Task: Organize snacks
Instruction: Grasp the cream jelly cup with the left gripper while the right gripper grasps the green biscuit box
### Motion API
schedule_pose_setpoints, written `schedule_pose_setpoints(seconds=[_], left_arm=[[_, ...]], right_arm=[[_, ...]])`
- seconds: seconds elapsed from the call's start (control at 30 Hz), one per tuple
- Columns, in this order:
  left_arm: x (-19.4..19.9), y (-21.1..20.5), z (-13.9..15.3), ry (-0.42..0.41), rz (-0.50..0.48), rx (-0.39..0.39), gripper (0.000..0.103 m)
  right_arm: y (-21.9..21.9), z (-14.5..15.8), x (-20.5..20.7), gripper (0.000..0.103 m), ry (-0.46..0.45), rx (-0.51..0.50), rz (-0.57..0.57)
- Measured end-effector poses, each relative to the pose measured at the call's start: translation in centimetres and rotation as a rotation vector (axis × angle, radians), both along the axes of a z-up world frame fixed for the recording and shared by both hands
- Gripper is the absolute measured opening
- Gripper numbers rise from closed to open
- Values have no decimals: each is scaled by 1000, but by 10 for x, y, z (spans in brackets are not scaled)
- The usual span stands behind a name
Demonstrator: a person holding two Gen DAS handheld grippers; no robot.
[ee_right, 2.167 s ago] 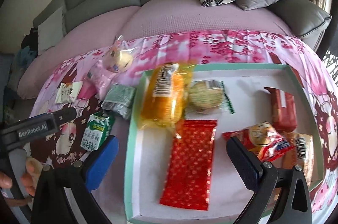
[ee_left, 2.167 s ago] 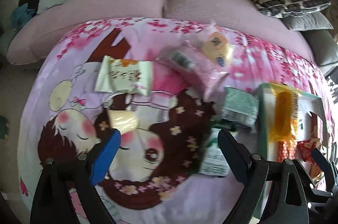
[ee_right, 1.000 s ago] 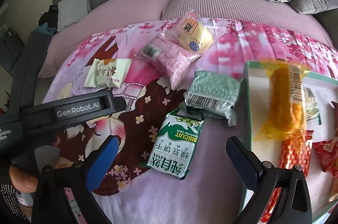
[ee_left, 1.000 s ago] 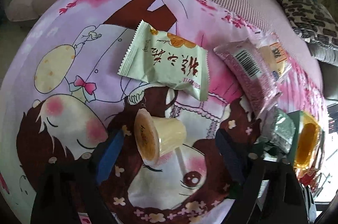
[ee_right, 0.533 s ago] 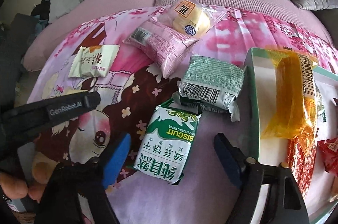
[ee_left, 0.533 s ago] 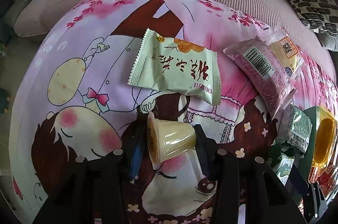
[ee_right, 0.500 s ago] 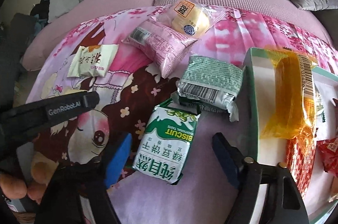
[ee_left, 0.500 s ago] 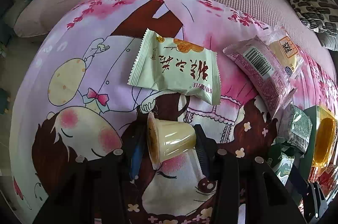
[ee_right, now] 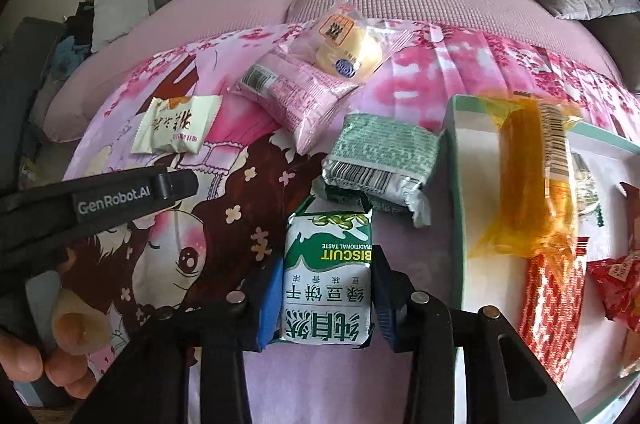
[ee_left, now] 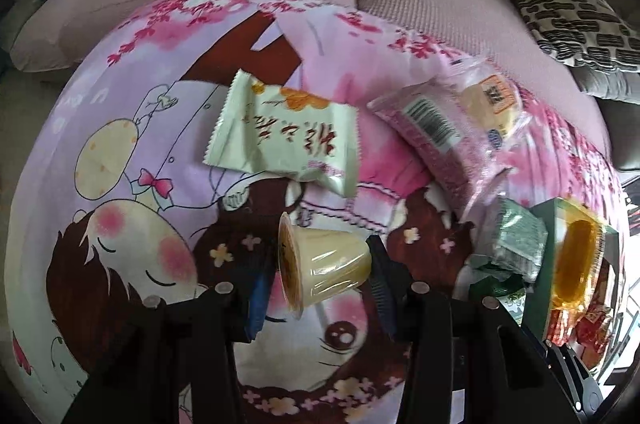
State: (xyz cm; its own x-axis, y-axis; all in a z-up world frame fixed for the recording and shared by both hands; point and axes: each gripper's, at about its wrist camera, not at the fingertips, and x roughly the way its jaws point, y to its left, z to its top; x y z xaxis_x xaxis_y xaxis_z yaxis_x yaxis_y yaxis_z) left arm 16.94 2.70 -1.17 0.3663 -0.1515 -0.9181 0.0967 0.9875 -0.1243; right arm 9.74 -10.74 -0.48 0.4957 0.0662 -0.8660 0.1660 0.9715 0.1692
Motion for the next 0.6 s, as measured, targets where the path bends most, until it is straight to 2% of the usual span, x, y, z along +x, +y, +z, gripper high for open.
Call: schedule_pose_setpoints(seconds=[0.27, 0.4, 0.6], left_arm=[[-9, -19, 22, -37, -72, -72, 46], [-15, -34, 37, -68, -116, -98, 38], [-25, -48, 45, -94, -156, -89, 38]], right_arm=[[-9, 21, -15, 42, -50, 21, -13], [-19, 36, -25, 42, -83, 24, -35], [-40, 53, -37, 42, -120, 37, -80]])
